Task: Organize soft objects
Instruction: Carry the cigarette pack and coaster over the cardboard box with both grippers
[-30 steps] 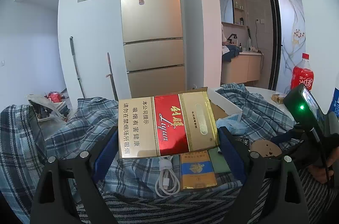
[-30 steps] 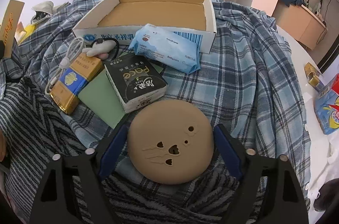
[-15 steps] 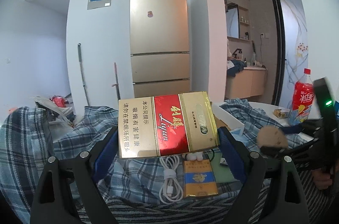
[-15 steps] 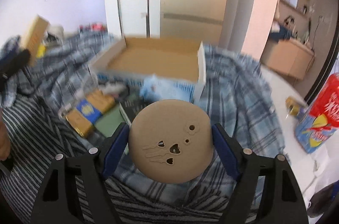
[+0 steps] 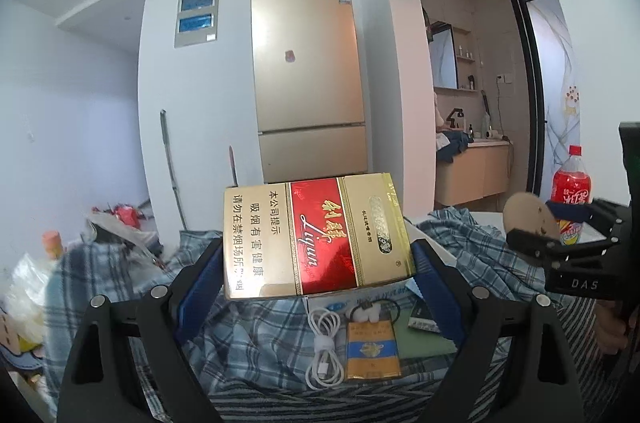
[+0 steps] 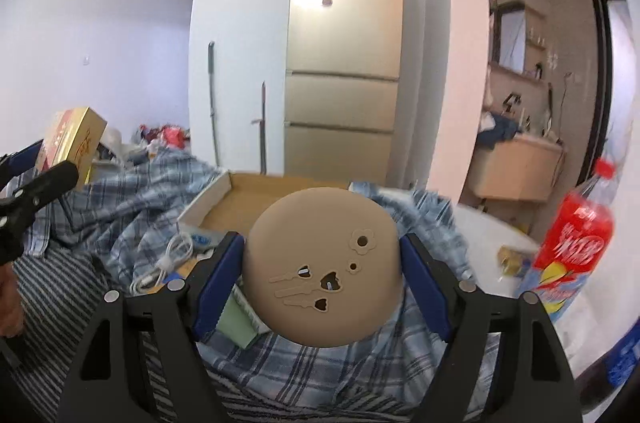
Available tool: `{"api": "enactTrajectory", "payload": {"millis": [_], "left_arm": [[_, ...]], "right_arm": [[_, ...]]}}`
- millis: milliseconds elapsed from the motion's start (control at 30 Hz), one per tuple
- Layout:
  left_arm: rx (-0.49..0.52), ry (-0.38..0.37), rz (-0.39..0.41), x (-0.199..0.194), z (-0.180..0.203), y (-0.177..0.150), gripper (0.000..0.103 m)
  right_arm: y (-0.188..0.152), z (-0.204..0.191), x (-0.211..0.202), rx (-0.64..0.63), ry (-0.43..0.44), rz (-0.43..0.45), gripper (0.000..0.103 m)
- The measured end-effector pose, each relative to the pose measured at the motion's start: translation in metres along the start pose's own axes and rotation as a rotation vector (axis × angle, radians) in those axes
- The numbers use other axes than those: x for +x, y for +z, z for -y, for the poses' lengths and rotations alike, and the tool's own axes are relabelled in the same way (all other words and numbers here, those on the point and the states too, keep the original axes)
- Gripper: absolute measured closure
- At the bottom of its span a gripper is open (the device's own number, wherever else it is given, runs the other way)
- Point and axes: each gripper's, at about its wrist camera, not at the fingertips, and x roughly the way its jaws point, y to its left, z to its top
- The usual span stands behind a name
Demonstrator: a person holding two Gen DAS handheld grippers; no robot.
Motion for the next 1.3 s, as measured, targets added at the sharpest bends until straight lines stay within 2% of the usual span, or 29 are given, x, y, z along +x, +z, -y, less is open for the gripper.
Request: {"api": "enactTrajectory", "payload": {"millis": [267,433,533,867,1000,1100,1300], "left_arm": [[0.001,0.054,0.119,-0.013,0.005,0.025,0.011],[-0.006,0.042,0.119,-0.008,0.012,0.051,0.011],[0.009,0.066,0.124,-0.007,0.02,0.073,0.011],[-0.039,0.08,0.11,0.01,0.023,0.129,0.011],[-0.031,0.099,0.14,0.014,0.023,0.148,0.011],[-0.057,0.089,0.141,0.021,0.018,0.157,0.011],[-0.1,0.093,0.12,0.037,0.002,0.148,0.011]], "right_arm": [[0.029,-0.009,-0.022,-0.043,-0.008,0.094,0.024],[0.058,-0.011,-0.028,-0.022,0.01,0.137,0.024],[0.078,-0.009,-0.028,-0.004,-0.046,0.141,0.024],[0.147,0.008,-0.028,0.082,-0.067,0.216,0.024],[0.167,0.012,-0.03,0.114,-0.06,0.257,0.024],[0.169,0.014,-0.026,0.13,-0.047,0.277,0.024],[0.151,0.016,0.0,0.133,-0.043,0.25,0.024]]}}
